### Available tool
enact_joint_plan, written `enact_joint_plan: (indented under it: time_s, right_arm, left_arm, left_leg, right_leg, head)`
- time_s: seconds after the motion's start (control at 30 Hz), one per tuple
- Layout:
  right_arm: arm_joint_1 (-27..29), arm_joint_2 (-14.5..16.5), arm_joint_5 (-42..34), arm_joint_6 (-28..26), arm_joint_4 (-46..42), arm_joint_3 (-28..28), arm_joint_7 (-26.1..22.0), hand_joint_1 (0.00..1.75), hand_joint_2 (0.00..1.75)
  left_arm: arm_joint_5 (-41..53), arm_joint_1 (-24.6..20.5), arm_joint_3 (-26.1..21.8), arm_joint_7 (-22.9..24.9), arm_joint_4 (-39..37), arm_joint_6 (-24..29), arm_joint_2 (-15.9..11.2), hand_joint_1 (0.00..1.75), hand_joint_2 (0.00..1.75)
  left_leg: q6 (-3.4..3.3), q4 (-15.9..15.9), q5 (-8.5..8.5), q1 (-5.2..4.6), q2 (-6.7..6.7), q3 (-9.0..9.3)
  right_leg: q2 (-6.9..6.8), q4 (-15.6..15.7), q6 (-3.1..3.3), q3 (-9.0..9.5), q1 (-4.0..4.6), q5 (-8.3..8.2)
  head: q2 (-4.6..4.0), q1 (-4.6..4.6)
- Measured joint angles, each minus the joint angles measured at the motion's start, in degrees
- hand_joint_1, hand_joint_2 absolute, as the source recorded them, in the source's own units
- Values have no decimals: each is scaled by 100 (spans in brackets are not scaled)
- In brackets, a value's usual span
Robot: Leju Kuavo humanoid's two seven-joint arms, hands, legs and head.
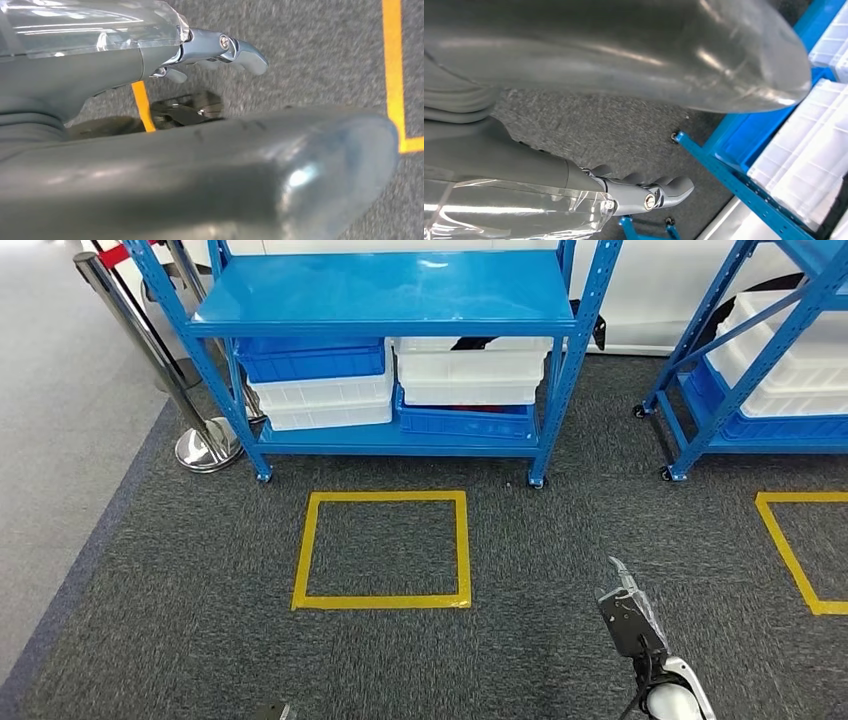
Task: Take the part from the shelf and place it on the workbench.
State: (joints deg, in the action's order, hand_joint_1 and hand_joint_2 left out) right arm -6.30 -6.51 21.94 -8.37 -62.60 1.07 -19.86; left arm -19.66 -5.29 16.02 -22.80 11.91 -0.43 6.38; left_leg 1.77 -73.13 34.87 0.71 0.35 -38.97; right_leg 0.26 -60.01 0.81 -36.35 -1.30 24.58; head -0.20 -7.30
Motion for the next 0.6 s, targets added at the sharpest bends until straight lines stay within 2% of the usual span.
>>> enact_joint_plan:
  time_s: [0.03,0.07,0.1,0.13,0.17,0.2,0.23,0.27,0.33,0.37,0.4,0.43,0.47,0.5,0.53,0.57,0.6]
  right_arm:
    - [4,1,1,0,2,0,1,0,0]
    - [5,2,4,0,4,0,3,0,0]
    - [5,2,8,0,5,0,4,0,0]
    - [3,3,13,0,6,0,5,0,0]
    - [0,5,17,2,5,-1,6,0,0]
    - [-3,7,20,3,5,-2,7,0,0]
    - [-8,9,24,6,5,-2,8,0,0]
    - [-10,12,31,9,5,-3,10,0,0]
    - [-10,13,45,14,7,-10,12,0,0]
    - [-12,10,52,16,9,-13,16,0,0]
    - [-20,3,56,16,12,-15,20,0,0]
    - [-34,-4,59,18,16,-16,25,0,0]
    - [-47,-8,61,20,21,-16,28,0,0]
    - [-56,-10,61,22,28,-17,30,0,0]
    - [-60,-11,61,24,39,-19,32,0,0]
    - [-60,-11,61,25,49,-19,34,0,0]
    - [-59,-11,61,26,57,-20,37,0,0]
  left_arm:
    - [1,0,1,5,0,1,1,0,0]
    - [2,-1,2,9,0,1,1,0,0]
    - [4,-4,2,13,0,2,2,0,0]
    - [5,-13,2,15,0,2,-2,0,0]
    - [7,-26,2,17,0,2,-6,0,0]
    - [7,-41,2,19,0,1,-10,0,0]
    - [6,-53,2,19,0,1,-14,0,0]
    - [5,-57,2,19,0,-1,-14,0,0]
    - [3,-54,3,20,0,-2,-7,0,0]
    - [-5,-54,3,21,0,-2,-4,0,0]
    - [-15,-53,2,24,0,-2,-2,0,0]
    - [-26,-53,1,29,0,-3,3,0,0]
    - [-38,-50,0,35,0,-4,9,0,0]
    - [-46,-45,0,43,0,-7,18,0,0]
    - [-56,-40,0,50,0,-10,27,0,0]
    - [-64,-34,0,56,0,-11,32,0,0]
    - [-68,-27,0,63,0,-13,34,0,0]
  left_leg:
    - [-17,-177,56,-5,-1,12]
    - [-49,-147,-12,-16,-2,130]
    - [-97,78,-156,-36,-4,347]
    - [-170,456,-287,-68,-8,639]
    - [-244,885,-338,-100,-8,934]
    - [-291,1222,-347,-129,-7,1145]
    - [-330,1453,-319,-155,-6,1267]
    - [-351,1555,-312,-172,-2,1294]
    - [-404,1664,-470,-181,3,1252]
    - [-439,1729,-567,-173,7,1216]
    - [-463,1792,-667,-157,11,1165]
    - [-473,1825,-742,-145,18,1097]
    - [-484,1833,-812,-140,23,1018]
    - [-474,1829,-877,-134,31,939]
    - [-454,1818,-940,-127,40,861]
    - [-426,1801,-998,-116,49,782]
    - [-392,1774,-1045,-99,55,705]
  right_leg:
    - [1,-2,10,-73,26,-55]
    - [2,-4,16,-142,53,-110]
    - [5,-4,19,-203,79,-165]
    - [5,-4,21,-253,91,-220]
    - [6,-2,11,-290,102,-276]
    - [3,9,-11,-311,98,-329]
    - [-3,23,-43,-322,80,-384]
    - [-7,54,-85,-322,63,-446]
    - [-14,124,-159,-328,38,-533]
    - [-15,105,-186,-350,36,-454]
    - [-16,-13,-211,-395,38,-254]
    - [-18,-243,-235,-457,28,37]
    - [-19,-576,-265,-529,19,333]
    - [-19,-938,-298,-595,3,522]
    - [-20,-1236,-331,-625,-19,554]
    - [-21,-1396,-364,-589,-43,461]
    - [-24,-1345,-394,-448,-67,303]
  head:
    - [0,0]
    - [0,0]
    - [0,0]
    - [0,0]
    - [0,0]
    - [0,0]
    - [0,0]
    - [0,0]
    - [1,0]
    - [1,1]
    - [1,2]
    - [1,2]
    - [0,3]
    - [0,2]
    - [0,2]
    - [1,2]
    - [1,2]
